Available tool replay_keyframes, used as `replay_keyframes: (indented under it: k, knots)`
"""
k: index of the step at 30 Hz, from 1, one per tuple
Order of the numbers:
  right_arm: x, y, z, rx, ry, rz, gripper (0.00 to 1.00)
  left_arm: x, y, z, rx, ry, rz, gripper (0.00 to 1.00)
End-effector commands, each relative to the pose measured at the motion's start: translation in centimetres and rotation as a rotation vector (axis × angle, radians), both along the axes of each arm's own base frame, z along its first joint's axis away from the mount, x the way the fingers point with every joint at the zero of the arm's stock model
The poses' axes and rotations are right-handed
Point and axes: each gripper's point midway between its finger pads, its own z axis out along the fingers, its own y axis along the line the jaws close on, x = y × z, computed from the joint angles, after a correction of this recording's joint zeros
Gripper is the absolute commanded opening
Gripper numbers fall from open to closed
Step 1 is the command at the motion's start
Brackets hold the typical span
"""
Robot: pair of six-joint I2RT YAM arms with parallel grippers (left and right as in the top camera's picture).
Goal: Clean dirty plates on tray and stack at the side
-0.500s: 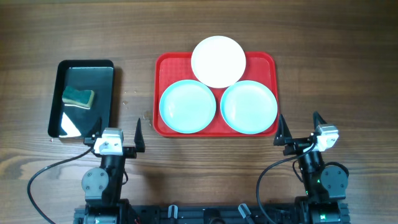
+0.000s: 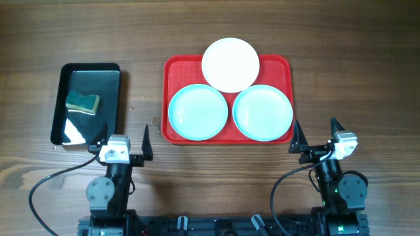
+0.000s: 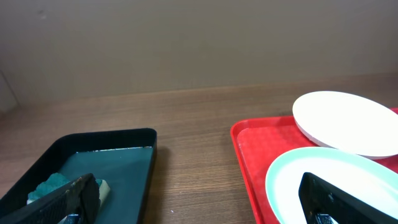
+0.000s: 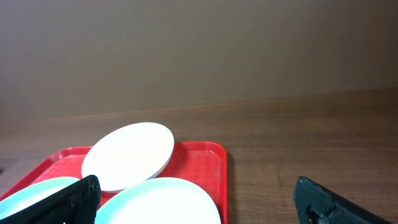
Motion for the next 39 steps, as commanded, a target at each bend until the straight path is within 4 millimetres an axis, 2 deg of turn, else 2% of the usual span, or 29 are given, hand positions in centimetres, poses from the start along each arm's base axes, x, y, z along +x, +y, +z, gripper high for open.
replay_keyframes:
  k: [1, 8, 9, 11, 12, 13, 15, 16, 17, 18, 20, 21, 22, 23, 24, 26, 27, 28, 30, 31, 33, 35, 36, 37, 39]
  knots:
    - [0.0, -0.4, 0.2, -0.011, -0.011, -0.018, 1.0, 0.0, 0.0, -0.2, 0.02, 0.001, 0.002, 1.0]
    - [0.0, -0.4, 0.2, -0.012, -0.011, -0.018, 0.99, 0.0, 0.0, -0.2, 0.02, 0.0, 0.002, 1.0]
    - [0.0, -0.4, 0.2, -0.012, -0.011, -0.018, 1.0, 0.0, -1.0, 0.5, 0.016, -0.027, -0.055, 1.0]
    - [0.0, -0.4, 0.2, -0.012, -0.011, -0.018, 1.0, -1.2, -5.8, 3.0, 0.015, -0.134, -0.345, 1.0]
    - [0.0, -0.4, 0.2, -0.012, -0.011, -0.018, 1.0, -1.8, -6.8, 5.0, 0.032, -0.223, -0.405, 1.0]
    - [0.0, -0.4, 0.2, -0.012, -0.011, -0.018, 1.0, -2.1, -6.8, 6.9, 0.049, -0.303, -0.405, 1.0]
    - [0.0, -0.4, 0.2, -0.012, -0.011, -0.018, 1.0, -3.8, -6.6, 11.8, 0.101, -0.531, -0.386, 1.0]
    - [0.0, -0.4, 0.2, -0.012, -0.011, -0.018, 1.0, -4.5, -6.0, 13.8, 0.108, -0.616, -0.345, 1.0]
    - [0.0, -0.4, 0.2, -0.012, -0.011, -0.018, 1.0, -4.7, -5.3, 14.8, 0.102, -0.641, -0.302, 1.0]
    - [0.0, -0.4, 0.2, -0.012, -0.011, -0.018, 1.0, -4.2, -4.4, 16.0, 0.113, -0.627, -0.24, 1.0]
    - [0.0, -0.4, 0.2, -0.012, -0.011, -0.018, 1.0, -1.9, -2.7, 17.4, 0.095, -0.497, -0.142, 1.0]
    - [0.0, -0.4, 0.2, -0.012, -0.011, -0.018, 1.0, 0.9, -2.5, 17.4, 0.071, -0.272, -0.141, 1.0]
    - [0.0, -0.4, 0.2, -0.012, -0.011, -0.018, 1.0, 3.5, -3.6, 16.8, 0.049, -0.018, -0.215, 1.0]
    - [0.0, -0.4, 0.2, -0.012, -0.011, -0.018, 1.0, 5.0, -5.8, 16.6, 0.012, 0.129, -0.351, 1.0]
    - [0.0, -0.4, 0.2, -0.012, -0.011, -0.018, 1.0, 6.4, -7.1, 15.8, -0.021, 0.221, -0.432, 1.0]
    - [0.0, -0.4, 0.2, -0.012, -0.011, -0.018, 1.0, 9.9, -6.7, 14.2, -0.067, 0.295, -0.394, 1.0]
    - [0.0, -0.4, 0.2, -0.012, -0.011, -0.018, 1.0, 12.7, -2.4, 13.7, -0.241, 0.364, -0.11, 1.0]
    - [0.0, -0.4, 0.2, -0.012, -0.011, -0.018, 1.0, 13.8, 1.2, 13.4, -0.322, 0.421, 0.087, 1.0]
    - [0.0, -0.4, 0.2, -0.012, -0.011, -0.018, 1.0, 14.4, 7.2, 12.3, -0.417, 0.559, 0.341, 1.0]
    - [0.0, -0.4, 0.2, -0.012, -0.011, -0.018, 1.0, 14.8, 7.6, 11.9, -0.438, 0.574, 0.346, 1.0]
    - [0.0, -0.4, 0.2, -0.012, -0.011, -0.018, 1.0, 15.4, 8.1, 9.5, -0.473, 0.645, 0.331, 1.0]
    - [0.0, -0.4, 0.2, -0.012, -0.011, -0.018, 1.0, 13.9, 13.5, 5.3, -0.639, 0.666, 0.764, 1.0]
    - [0.0, -0.4, 0.2, -0.012, -0.011, -0.018, 1.0, 13.6, 15.0, 3.7, -0.67, 0.669, 0.868, 1.0]
    - [0.0, -0.4, 0.2, -0.012, -0.011, -0.018, 1.0, 14.1, 16.3, 0.8, -0.677, 0.719, 0.914, 1.0]
    - [0.0, -0.4, 0.2, -0.012, -0.011, -0.018, 1.0, 14.4, 17.3, -3.0, -0.676, 0.795, 0.958, 1.0]
